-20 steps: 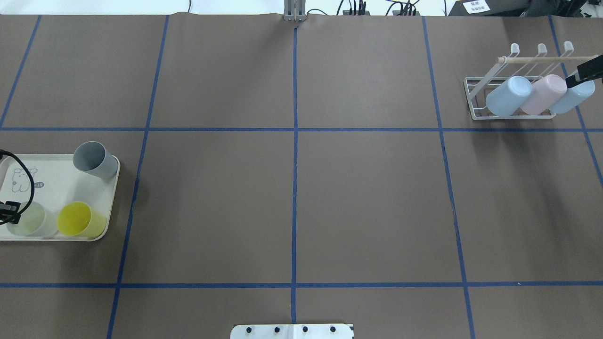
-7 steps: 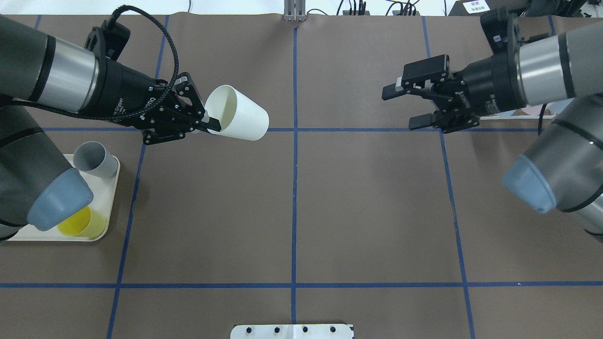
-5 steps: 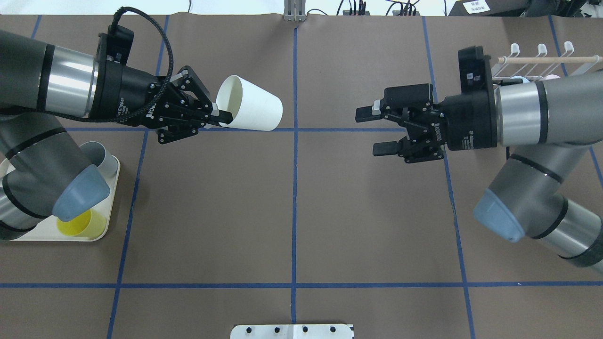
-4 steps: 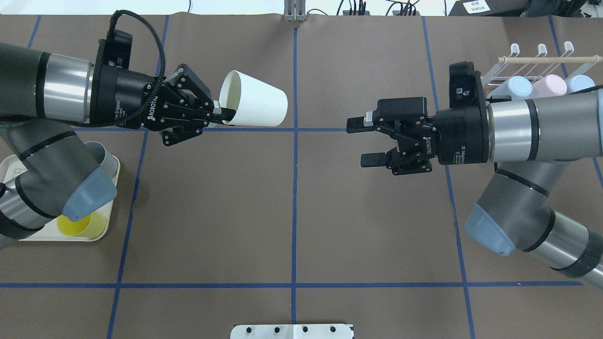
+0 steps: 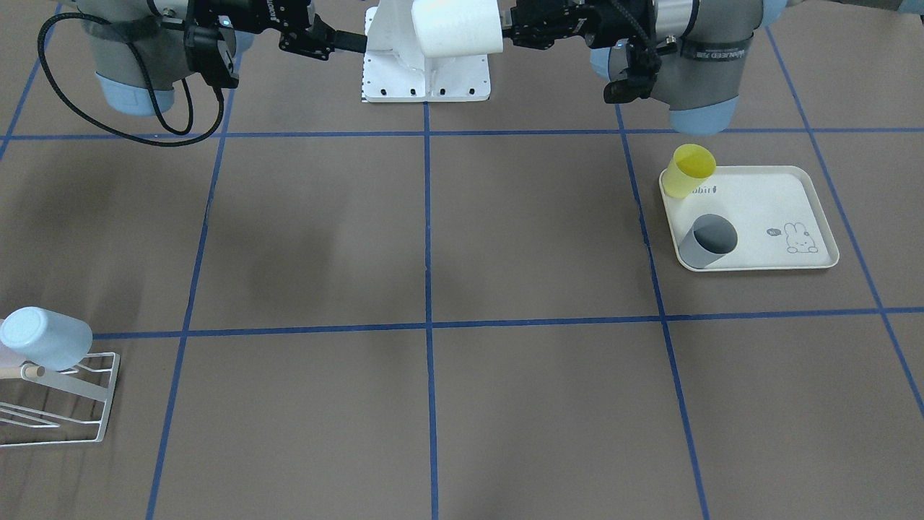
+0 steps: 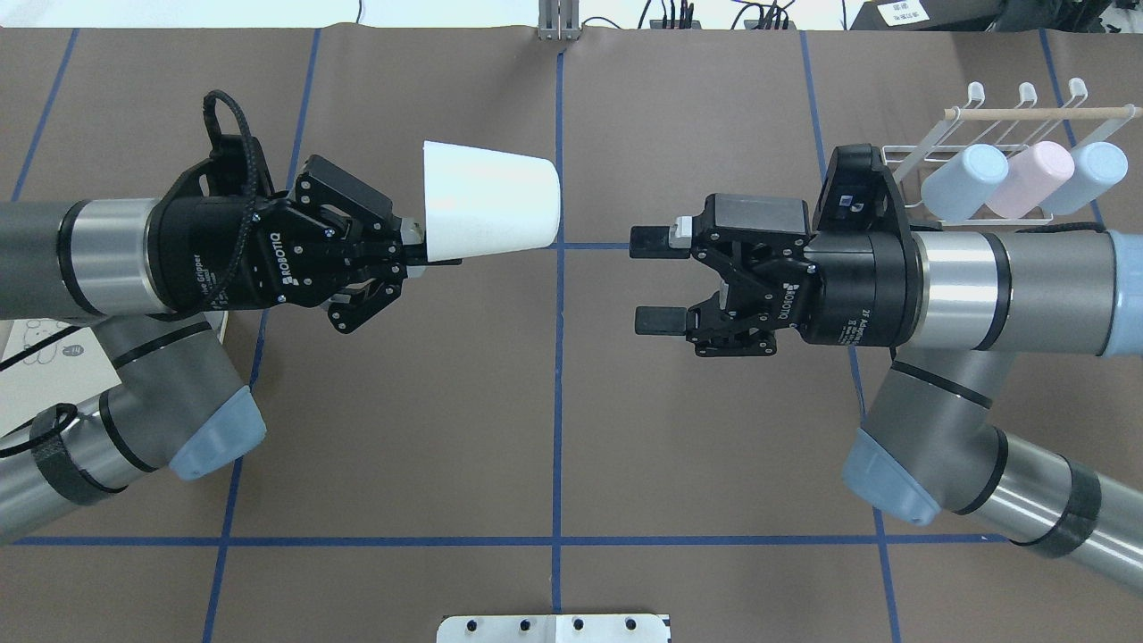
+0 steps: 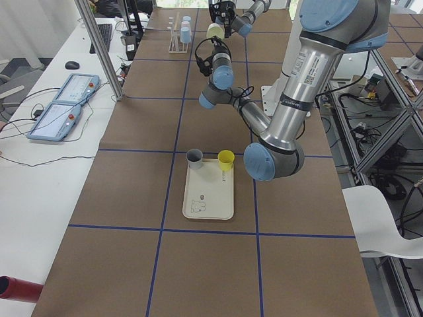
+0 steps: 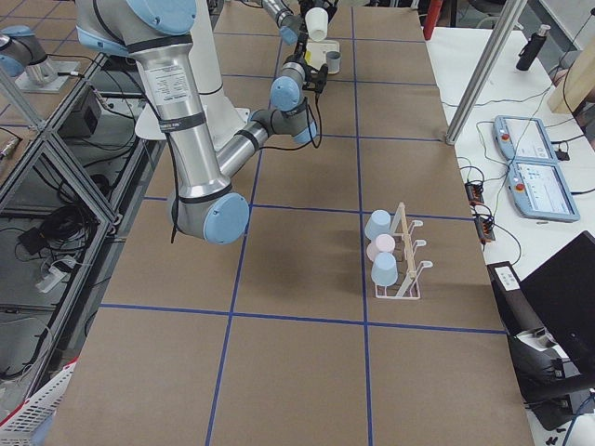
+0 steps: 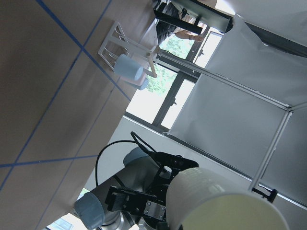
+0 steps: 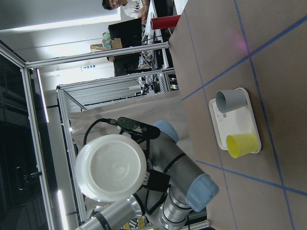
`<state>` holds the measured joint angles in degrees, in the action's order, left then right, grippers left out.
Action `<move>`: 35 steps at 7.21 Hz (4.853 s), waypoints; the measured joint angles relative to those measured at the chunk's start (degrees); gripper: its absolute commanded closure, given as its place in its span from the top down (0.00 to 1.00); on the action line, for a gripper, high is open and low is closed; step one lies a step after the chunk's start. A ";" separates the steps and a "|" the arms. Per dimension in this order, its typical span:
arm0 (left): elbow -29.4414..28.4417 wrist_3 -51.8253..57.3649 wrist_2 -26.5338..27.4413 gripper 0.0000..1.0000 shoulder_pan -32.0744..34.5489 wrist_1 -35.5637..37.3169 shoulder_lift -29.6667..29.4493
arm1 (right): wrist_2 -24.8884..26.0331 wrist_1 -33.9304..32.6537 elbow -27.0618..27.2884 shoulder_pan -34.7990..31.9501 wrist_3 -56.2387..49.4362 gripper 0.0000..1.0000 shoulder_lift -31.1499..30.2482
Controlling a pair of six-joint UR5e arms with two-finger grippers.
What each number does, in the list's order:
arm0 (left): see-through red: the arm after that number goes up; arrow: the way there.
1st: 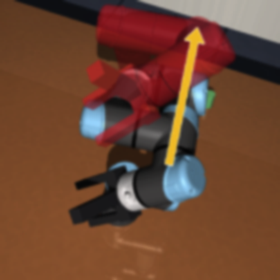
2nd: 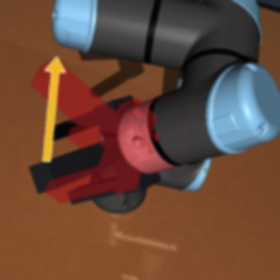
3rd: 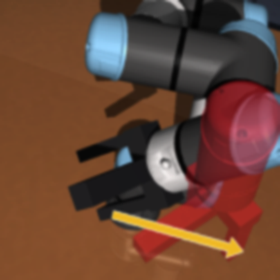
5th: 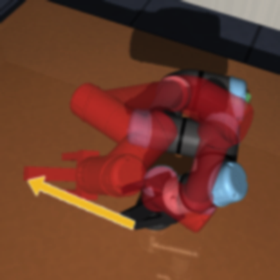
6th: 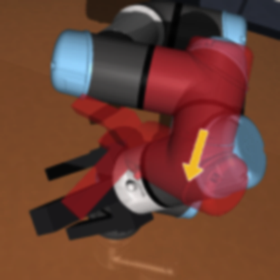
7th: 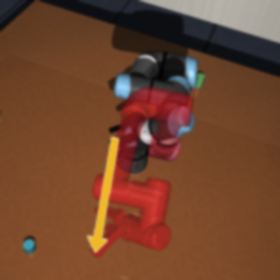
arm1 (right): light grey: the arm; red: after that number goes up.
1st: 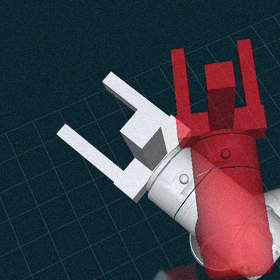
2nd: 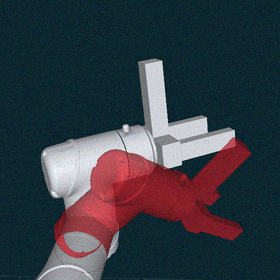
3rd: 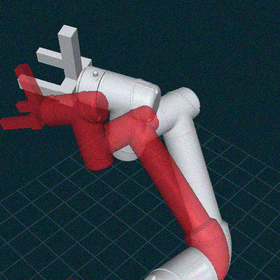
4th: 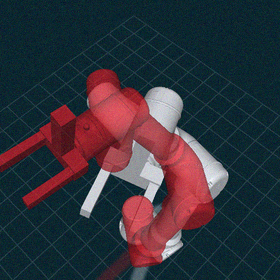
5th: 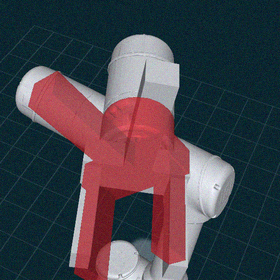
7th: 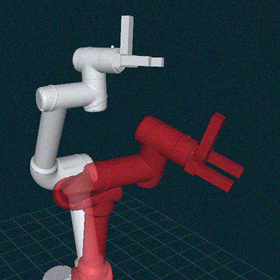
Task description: Transfer IKEA cup to right arm and place on rack
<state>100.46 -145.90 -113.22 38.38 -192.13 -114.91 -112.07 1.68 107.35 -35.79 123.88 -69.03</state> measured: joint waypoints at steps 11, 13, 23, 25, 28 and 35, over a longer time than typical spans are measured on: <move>-2.10 -6.07 7.04 0.00 -7.60 -10.85 -0.66 | 5.04 0.63 -0.47 4.52 0.36 0.98 6.12; -2.20 -6.05 7.05 0.00 -7.74 -11.21 -0.65 | 5.79 0.63 -0.70 4.80 0.31 0.98 6.20; -2.32 -5.96 7.06 0.20 -8.08 -11.78 -0.58 | 7.57 0.61 -1.17 5.46 0.28 0.39 6.23; -2.22 -5.68 7.13 1.00 -8.13 -11.77 -0.43 | 7.51 0.55 -1.15 5.53 0.14 0.32 6.21; -1.38 -5.00 7.03 1.00 -5.83 -11.78 1.78 | 7.50 0.58 -0.36 5.09 0.21 0.31 5.50; -2.69 40.15 -26.80 1.00 27.97 23.15 11.91 | 7.02 -0.70 -0.97 -4.60 -11.69 0.27 -7.28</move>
<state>97.77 -105.74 -140.02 66.35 -168.99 -103.00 -105.05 0.97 106.38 -40.39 112.19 -76.31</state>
